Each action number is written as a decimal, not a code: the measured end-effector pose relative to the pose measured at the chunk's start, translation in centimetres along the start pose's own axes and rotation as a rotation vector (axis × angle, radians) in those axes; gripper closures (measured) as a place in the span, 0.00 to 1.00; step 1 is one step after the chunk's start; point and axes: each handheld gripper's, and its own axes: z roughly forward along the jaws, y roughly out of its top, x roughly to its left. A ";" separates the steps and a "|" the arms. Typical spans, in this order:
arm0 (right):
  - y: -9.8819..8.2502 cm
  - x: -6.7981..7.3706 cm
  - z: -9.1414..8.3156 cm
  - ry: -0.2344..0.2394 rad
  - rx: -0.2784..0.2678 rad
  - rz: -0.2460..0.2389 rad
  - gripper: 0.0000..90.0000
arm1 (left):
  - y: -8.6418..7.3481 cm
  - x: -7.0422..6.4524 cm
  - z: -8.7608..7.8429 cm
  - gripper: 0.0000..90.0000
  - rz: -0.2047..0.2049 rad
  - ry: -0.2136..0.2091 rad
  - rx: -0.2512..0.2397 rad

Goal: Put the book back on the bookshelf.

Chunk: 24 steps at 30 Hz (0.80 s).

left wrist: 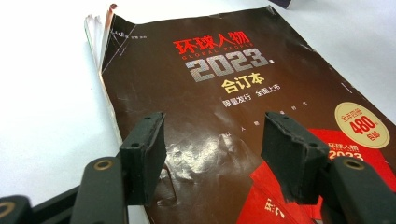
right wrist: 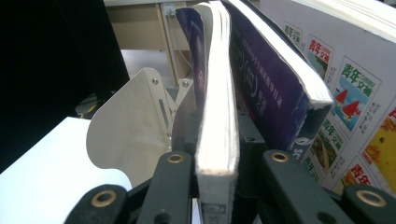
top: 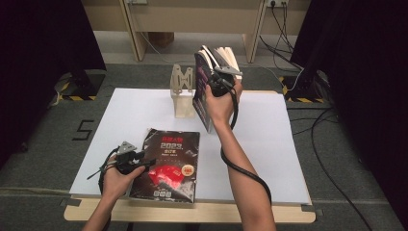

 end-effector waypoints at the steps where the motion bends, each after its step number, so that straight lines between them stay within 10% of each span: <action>1: 0.0 0.1 0.0 -0.005 0.003 -0.003 0.90 | 0.0 0.0 0.0 0.43 0.000 0.000 0.001; 24: -0.1 0.1 -0.2 -0.007 -0.010 -0.001 0.93 | 0.1 0.2 -0.2 0.43 0.001 0.009 -0.012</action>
